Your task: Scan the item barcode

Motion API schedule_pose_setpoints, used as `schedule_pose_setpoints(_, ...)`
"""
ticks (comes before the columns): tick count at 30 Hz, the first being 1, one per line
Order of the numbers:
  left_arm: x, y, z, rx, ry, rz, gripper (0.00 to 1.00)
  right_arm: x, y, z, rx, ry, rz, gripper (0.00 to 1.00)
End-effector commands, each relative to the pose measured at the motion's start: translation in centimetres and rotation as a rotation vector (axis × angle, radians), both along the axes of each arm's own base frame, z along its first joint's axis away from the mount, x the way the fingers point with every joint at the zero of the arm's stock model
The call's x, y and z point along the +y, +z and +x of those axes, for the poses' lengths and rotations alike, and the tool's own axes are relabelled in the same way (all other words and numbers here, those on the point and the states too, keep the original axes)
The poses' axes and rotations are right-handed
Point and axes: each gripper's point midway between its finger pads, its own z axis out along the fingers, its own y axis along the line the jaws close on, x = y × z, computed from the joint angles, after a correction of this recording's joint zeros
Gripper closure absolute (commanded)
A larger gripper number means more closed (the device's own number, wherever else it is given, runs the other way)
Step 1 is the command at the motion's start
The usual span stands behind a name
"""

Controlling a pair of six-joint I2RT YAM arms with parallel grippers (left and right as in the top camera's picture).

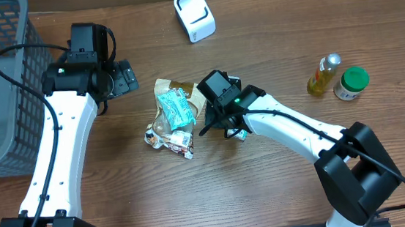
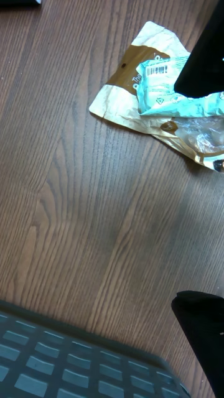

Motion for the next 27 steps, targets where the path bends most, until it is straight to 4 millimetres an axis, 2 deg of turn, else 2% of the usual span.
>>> schedule_pose_setpoints(1, -0.1, 0.4, 0.2, -0.008, -0.025, 0.013, 0.00, -0.5, -0.9, 0.7, -0.010, -0.026, -0.044, 0.96)
schedule_pose_setpoints(6, -0.1, 0.4, 0.2, -0.007, -0.025, 0.013, 0.00, -1.0, -2.6, 0.1, 0.035, -0.025, -0.082, 0.96)
schedule_pose_setpoints(10, -0.1, 0.4, 0.2, -0.008, -0.025, 0.013, 0.00, -2.7, -2.9, -1.1, 0.090, 0.043, -0.155, 0.96)
schedule_pose_setpoints(13, -0.1, 0.4, 0.2, -0.008, -0.025, 0.013, 0.00, -4.9, -3.2, -2.3, 0.163, 0.068, -0.222, 0.96)
schedule_pose_setpoints(17, -0.1, 0.4, 0.2, -0.008, -0.025, 0.013, 0.01, -10.5, -2.9, -3.5, 0.254, 0.008, -0.389, 0.96)
schedule_pose_setpoints(19, -0.1, 0.4, 0.2, -0.008, -0.025, 0.013, 0.01, -13.6, -2.4, -3.3, 0.266, -0.039, -0.478, 0.96)
schedule_pose_setpoints(21, -0.1, 0.4, 0.2, -0.008, -0.025, 0.013, 0.00, -15.5, -2.2, -2.7, 0.262, -0.084, -0.511, 0.96)
schedule_pose_setpoints(23, -0.1, 0.4, 0.2, -0.008, -0.025, 0.013, 0.00, -16.3, -2.3, -1.8, 0.248, -0.126, -0.487, 0.96)
schedule_pose_setpoints(27, -0.1, 0.4, 0.2, -0.008, -0.025, 0.013, 0.00, -16.1, -2.9, -0.4, 0.245, -0.183, -0.359, 0.96)
